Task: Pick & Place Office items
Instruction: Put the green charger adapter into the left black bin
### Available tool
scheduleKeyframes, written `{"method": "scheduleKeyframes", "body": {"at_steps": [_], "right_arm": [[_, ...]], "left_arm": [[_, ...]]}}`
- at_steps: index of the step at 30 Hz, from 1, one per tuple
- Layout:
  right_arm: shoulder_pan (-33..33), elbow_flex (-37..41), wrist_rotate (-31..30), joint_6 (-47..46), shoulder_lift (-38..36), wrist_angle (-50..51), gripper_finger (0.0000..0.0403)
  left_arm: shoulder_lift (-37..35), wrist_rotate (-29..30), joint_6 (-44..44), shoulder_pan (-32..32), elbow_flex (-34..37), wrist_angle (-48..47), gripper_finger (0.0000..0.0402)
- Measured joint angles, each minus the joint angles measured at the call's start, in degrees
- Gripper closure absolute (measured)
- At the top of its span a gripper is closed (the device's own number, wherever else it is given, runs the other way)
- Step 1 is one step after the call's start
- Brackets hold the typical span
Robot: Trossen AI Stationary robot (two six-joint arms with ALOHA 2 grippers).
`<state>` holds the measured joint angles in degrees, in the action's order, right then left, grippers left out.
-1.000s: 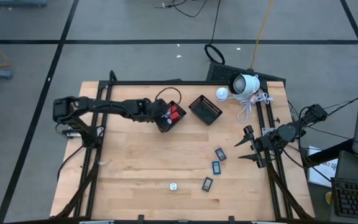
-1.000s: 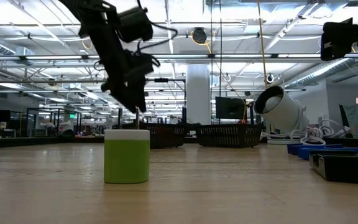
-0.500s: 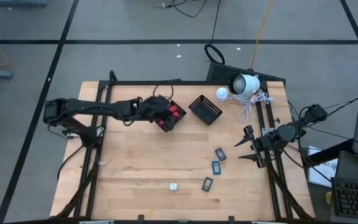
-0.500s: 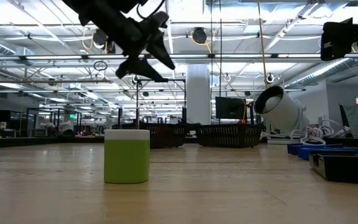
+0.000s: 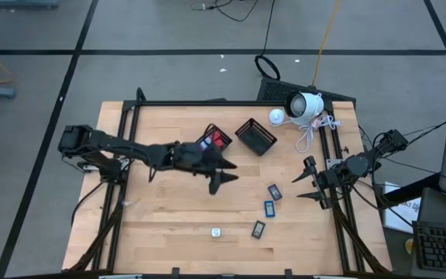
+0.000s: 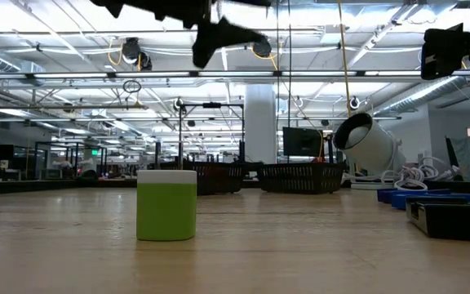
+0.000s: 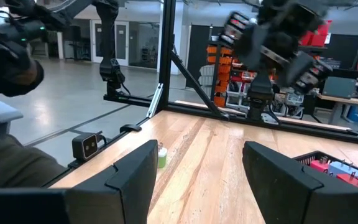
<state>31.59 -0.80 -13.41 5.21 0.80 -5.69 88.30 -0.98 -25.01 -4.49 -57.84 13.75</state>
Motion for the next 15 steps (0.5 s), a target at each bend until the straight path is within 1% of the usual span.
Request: {"method": "scheduleKeyframes", "body": {"at_steps": [3,6,9,13,15], "right_arm": [[0.0,0.0,0.0,0.0,0.0,0.0,0.0179],[0.0,0.0,0.0,0.0,0.0,0.1,0.0179],[0.0,0.0,0.0,0.0,0.0,0.1,0.0179],[0.0,0.0,0.0,0.0,0.0,0.0,0.0179],[0.0,0.0,0.0,0.0,0.0,0.0,0.0179]], "left_arm": [[2.0,3.4,-0.2,-3.6,0.0,4.5,0.0178],[5.0,3.2,-2.9,-6.5,0.0,10.4,0.0178],[7.3,2.0,-6.9,-8.4,0.0,13.2,0.0178],[9.3,1.7,-6.2,-10.1,0.0,12.1,0.0178],[9.4,-0.3,-6.4,-11.6,0.0,10.0,0.0178]]}}
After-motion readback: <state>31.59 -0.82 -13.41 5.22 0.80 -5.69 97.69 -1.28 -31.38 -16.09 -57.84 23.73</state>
